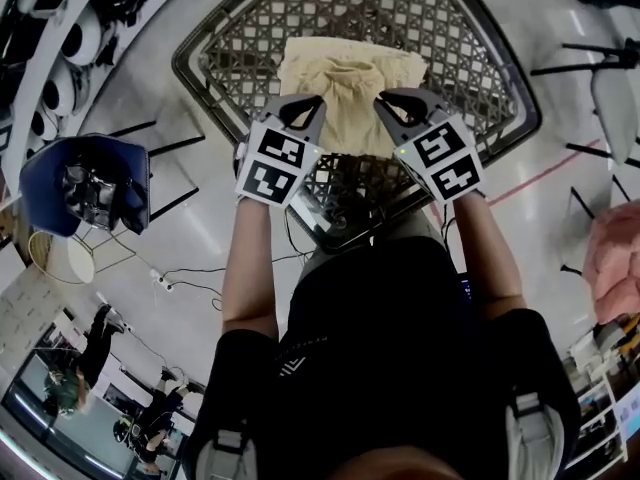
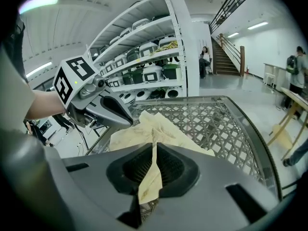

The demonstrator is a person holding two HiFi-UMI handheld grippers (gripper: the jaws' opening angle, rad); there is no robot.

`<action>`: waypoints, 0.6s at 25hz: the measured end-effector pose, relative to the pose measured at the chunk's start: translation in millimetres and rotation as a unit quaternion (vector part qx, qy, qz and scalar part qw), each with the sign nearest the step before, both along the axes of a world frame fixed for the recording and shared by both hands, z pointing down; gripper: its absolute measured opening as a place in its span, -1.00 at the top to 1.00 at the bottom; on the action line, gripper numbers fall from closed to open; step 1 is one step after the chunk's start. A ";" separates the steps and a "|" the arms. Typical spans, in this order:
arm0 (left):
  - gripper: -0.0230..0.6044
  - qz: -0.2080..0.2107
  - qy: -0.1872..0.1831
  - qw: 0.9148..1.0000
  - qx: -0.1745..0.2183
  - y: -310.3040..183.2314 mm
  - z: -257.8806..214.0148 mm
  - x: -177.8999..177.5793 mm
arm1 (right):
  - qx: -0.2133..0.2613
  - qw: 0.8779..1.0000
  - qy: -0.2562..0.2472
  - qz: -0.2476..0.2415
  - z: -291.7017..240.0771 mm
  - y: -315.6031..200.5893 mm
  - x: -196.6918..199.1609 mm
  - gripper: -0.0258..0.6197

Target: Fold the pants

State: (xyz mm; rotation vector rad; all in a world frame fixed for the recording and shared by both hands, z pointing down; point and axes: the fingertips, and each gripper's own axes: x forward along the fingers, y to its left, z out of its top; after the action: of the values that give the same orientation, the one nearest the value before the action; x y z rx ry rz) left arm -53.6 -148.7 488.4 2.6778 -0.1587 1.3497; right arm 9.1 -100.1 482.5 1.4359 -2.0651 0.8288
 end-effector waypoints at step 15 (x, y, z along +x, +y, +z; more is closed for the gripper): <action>0.87 -0.028 0.024 0.999 -0.015 60.8 -19.4 -43.0 | -0.006 0.999 -0.022 0.034 -14.4 60.1 -37.1 0.77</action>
State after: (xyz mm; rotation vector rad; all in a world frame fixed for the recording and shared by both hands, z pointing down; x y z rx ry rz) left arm -96.7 -87.9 469.0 2.6576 -0.2030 1.2599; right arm -28.0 -40.0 468.1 1.5019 -2.0500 0.9065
